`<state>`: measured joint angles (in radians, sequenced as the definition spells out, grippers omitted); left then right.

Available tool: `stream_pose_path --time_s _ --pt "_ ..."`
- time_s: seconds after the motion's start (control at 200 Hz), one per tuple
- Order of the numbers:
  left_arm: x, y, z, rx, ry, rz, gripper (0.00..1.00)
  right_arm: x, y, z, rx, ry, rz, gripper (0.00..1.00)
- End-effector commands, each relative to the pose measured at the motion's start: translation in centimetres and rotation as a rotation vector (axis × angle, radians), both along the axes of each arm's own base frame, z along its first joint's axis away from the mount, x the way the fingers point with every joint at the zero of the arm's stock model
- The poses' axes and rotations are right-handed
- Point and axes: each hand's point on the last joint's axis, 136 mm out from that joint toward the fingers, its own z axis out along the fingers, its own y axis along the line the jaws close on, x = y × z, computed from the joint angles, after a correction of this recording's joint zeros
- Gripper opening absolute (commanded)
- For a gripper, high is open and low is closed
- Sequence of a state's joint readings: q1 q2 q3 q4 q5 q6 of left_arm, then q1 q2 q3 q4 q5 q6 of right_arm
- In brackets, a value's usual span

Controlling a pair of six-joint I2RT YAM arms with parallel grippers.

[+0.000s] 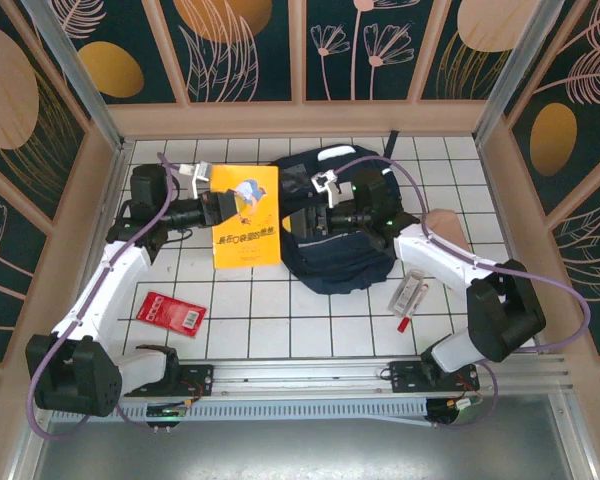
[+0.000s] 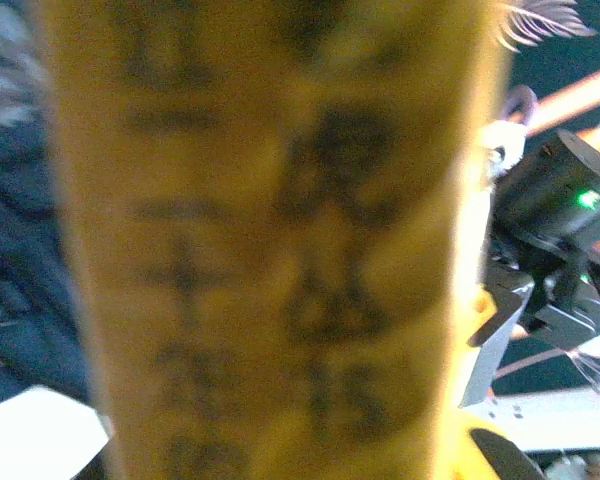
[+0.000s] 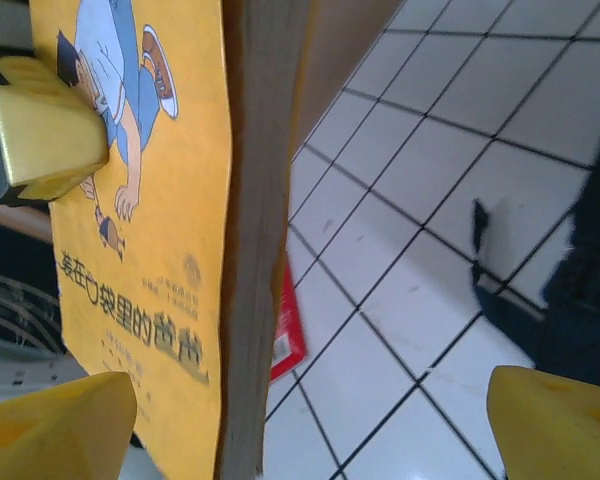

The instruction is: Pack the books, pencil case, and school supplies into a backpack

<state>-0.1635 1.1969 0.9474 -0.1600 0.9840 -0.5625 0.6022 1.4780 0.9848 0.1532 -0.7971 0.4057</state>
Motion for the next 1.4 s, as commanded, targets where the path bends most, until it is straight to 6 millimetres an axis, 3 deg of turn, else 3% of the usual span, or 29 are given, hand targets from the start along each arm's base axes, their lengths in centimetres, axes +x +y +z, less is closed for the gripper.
stream_pose_path --time_s 0.0,0.13,0.3,0.395,0.51,0.586,0.631,0.671,0.741,0.781,0.916,0.996,1.116,1.271,1.396 --pt "-2.3 -2.7 1.9 -0.077 -0.074 -0.155 0.0 -2.6 1.8 1.2 0.054 -0.036 0.127 0.9" --pt "-2.0 -3.4 1.5 -0.083 -0.048 -0.156 0.0 -3.3 2.4 1.9 0.111 -0.029 0.142 0.87" --pt "-3.1 -4.6 3.2 -0.155 -0.092 -0.228 0.0 -3.8 2.4 2.2 0.174 0.0 0.163 0.75" --pt "-3.4 -5.0 3.3 -0.16 -0.085 -0.251 0.0 -4.1 2.3 3.5 0.238 0.009 0.175 0.61" --pt "-3.1 -5.0 3.3 -0.156 -0.112 -0.232 0.0 -3.9 1.4 5.1 0.301 0.002 0.166 0.29" --pt "-2.4 -4.9 2.9 -0.127 -0.113 -0.2 0.18 -3.2 0.3 5.6 0.317 0.008 0.128 0.17" --pt "-2.0 -4.7 2.3 -0.095 -0.113 -0.174 0.18 -2.5 -0.4 5.5 0.309 0.017 0.09 0.11" --pt "-1.6 -4.6 1.9 -0.069 -0.123 -0.155 0.17 -1.9 -1.1 5.5 0.297 0.019 0.063 0.0" --pt "-0.4 -4.0 0.2 0.0 -0.128 -0.085 0.3 -1.3 -1.6 4.7 0.231 0.026 0.017 0.0" --pt "0.2 -3.8 -0.9 0.037 -0.134 -0.056 0.36 0.2 -3.1 4.2 0.185 0.018 -0.055 0.0" --pt "0.9 -4.1 -4.2 0.176 -0.15 -0.036 0.37 3.6 -7.4 2.9 0.023 0.0 -0.292 0.0" --pt "0.0 -6.2 -5.3 0.293 -0.277 -0.09 0.46 5.6 -11.2 2.5 -0.07 -0.009 -0.452 0.0" --pt "-0.8 -10.0 -7.0 0.462 -0.474 -0.178 0.51 7.9 -18.6 2.3 -0.161 0.008 -0.74 0.0" --pt "0.6 -13.9 -9.6 0.657 -0.596 -0.245 0.53 8.2 -27.2 2.8 -0.207 0.03 -1.019 0.0" --pt "0.6 -17.2 -13.3 0.9 -0.741 -0.404 0.58 7.0 -30.8 3.8 -0.208 0.004 -1.113 0.0"
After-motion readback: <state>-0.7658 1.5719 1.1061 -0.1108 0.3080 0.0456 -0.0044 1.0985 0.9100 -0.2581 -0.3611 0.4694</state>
